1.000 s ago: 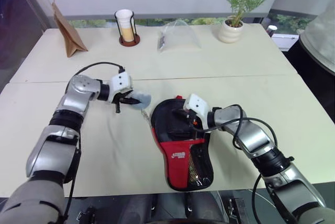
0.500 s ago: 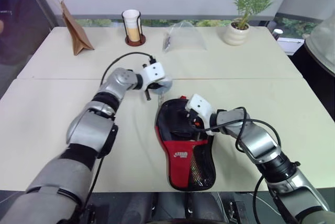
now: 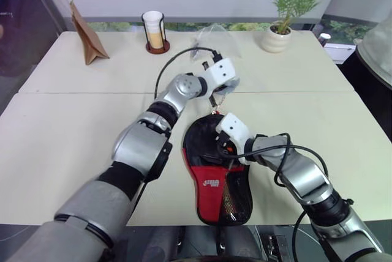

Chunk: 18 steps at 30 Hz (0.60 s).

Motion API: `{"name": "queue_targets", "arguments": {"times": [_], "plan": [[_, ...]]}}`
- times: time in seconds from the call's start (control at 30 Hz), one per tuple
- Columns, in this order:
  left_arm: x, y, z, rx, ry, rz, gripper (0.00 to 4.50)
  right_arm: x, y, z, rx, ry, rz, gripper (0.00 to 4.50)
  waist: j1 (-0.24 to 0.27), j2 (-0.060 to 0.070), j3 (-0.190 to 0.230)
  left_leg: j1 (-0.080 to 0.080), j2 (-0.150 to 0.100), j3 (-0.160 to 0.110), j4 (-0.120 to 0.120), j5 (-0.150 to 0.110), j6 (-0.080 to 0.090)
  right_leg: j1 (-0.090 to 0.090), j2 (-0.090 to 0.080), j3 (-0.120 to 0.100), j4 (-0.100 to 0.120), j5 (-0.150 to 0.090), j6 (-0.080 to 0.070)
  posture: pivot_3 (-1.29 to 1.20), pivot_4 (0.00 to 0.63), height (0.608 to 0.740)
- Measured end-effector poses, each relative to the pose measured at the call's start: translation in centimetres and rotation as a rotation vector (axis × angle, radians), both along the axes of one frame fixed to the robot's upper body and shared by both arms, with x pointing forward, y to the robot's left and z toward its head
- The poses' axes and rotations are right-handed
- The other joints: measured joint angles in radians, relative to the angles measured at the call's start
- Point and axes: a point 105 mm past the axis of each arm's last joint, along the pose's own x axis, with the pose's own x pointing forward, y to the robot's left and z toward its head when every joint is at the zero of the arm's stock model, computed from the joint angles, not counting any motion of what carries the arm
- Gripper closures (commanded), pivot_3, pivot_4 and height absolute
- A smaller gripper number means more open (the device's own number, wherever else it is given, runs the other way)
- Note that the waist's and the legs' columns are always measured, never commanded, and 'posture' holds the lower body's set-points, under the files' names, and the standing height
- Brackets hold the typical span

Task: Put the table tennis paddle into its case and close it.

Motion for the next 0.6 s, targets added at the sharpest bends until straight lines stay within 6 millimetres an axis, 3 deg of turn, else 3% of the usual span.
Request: {"name": "queue_targets", "arguments": {"times": [0.23, 0.5, 0.6], "plan": [[-2.5, -3.4, 0.3, -0.176, 0.21, -0.165, 4.49, -0.5, 0.3, -0.1, 0.014, -0.001, -0.031, 0.0, -0.002, 0.0, 0.0, 0.0, 0.0, 0.0, -0.001, 0.0, 0.0, 0.0, 0.0, 0.0, 0.0, 0.0, 0.0, 0.0, 0.15, 0.734], [-4.7, -5.1, -0.3, -0.22, 0.362, -0.302, 4.49, -0.8, 0.4, -0.1, 0.017, 0.004, -0.049, 0.0, -0.003, 0.001, 0.0, 0.0, 0.0, 0.0, -0.001, 0.0, 0.0, 0.0, 0.0, 0.0, 0.0, 0.0, 0.0, 0.0, 0.15, 0.734], [-5.3, -5.4, -0.5, -0.208, 0.399, -0.345, 3.13, -0.8, 0.4, -0.2, 0.018, 0.005, -0.049, 0.0, -0.003, 0.001, 0.0, 0.0, 0.0, 0.0, -0.001, 0.0, 0.0, 0.0, 0.0, 0.0, 0.0, 0.0, 0.0, 0.0, 0.15, 0.734]]}}
